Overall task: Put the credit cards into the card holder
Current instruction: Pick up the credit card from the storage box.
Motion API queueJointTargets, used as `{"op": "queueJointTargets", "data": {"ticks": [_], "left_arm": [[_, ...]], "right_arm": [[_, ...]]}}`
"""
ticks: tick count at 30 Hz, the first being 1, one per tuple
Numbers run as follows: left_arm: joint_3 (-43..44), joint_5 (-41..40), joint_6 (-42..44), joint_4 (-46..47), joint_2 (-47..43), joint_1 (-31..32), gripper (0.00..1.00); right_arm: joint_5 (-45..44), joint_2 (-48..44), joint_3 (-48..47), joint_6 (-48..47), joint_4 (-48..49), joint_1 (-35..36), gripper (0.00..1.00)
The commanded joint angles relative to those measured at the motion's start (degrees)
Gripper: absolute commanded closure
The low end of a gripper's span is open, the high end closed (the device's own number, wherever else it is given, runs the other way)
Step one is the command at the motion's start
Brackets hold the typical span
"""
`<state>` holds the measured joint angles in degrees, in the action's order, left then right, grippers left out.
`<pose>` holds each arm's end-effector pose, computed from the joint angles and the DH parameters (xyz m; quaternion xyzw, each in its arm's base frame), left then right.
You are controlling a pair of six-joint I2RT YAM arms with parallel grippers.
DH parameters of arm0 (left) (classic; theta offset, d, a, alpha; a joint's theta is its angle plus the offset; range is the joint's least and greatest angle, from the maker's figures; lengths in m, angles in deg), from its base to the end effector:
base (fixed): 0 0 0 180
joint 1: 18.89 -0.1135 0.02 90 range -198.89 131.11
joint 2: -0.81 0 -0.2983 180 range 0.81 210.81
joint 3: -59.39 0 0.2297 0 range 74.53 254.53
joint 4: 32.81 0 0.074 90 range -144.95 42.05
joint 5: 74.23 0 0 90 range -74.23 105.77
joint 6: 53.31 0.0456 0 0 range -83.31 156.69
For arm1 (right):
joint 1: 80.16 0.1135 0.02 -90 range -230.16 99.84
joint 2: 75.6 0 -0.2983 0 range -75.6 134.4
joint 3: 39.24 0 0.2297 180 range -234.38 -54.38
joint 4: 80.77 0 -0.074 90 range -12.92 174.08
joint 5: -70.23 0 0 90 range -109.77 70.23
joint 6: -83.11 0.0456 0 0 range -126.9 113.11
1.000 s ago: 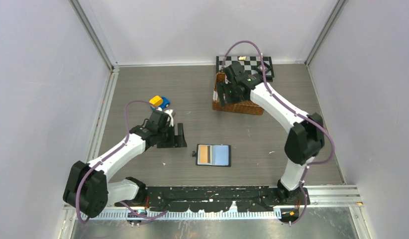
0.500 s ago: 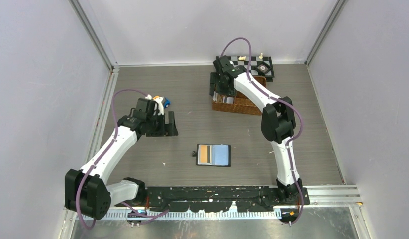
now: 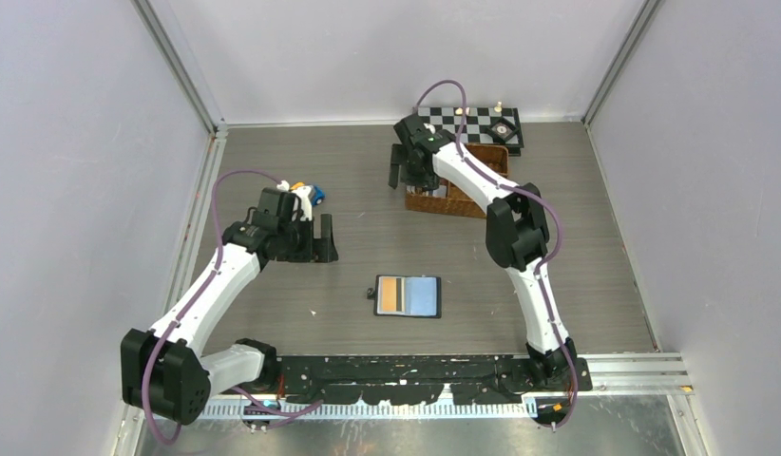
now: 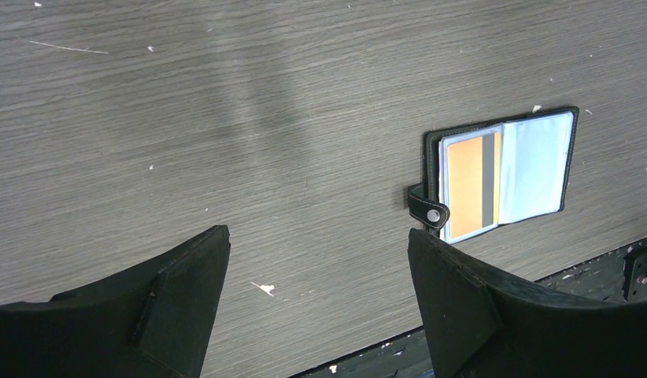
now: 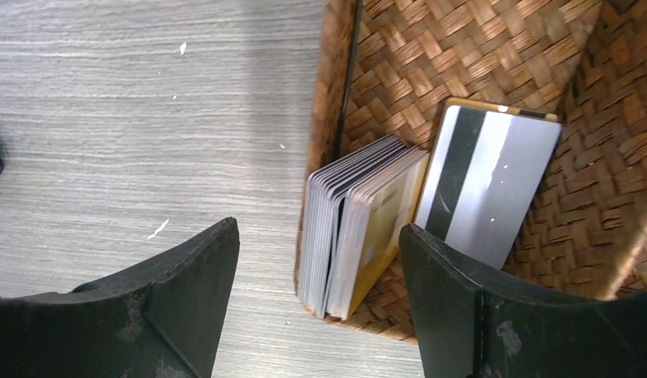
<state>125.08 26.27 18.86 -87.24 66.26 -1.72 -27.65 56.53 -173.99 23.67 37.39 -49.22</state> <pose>0.1841 -0.0656 0.2894 0.0227 0.9477 -0.1751 0.2658 0.4411 0.2571 0.2428 0.0150 0.9619 0.0784 0.2614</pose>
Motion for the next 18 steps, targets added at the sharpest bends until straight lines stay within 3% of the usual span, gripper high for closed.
{"op": "queueJointTargets", "data": {"ticks": [1, 18], "left_arm": [[0.9, -0.2, 0.4, 0.4, -1.7, -0.2, 0.14], [0.7, 0.3, 0.1, 0.7, -1.4, -0.2, 0.14]], "right_arm": [[-0.8, -0.1, -3.5, 1.4, 0.5, 1.3, 0.21], [-2.9, -2.6, -3.5, 1.0, 1.1, 2.9, 0.22]]}}
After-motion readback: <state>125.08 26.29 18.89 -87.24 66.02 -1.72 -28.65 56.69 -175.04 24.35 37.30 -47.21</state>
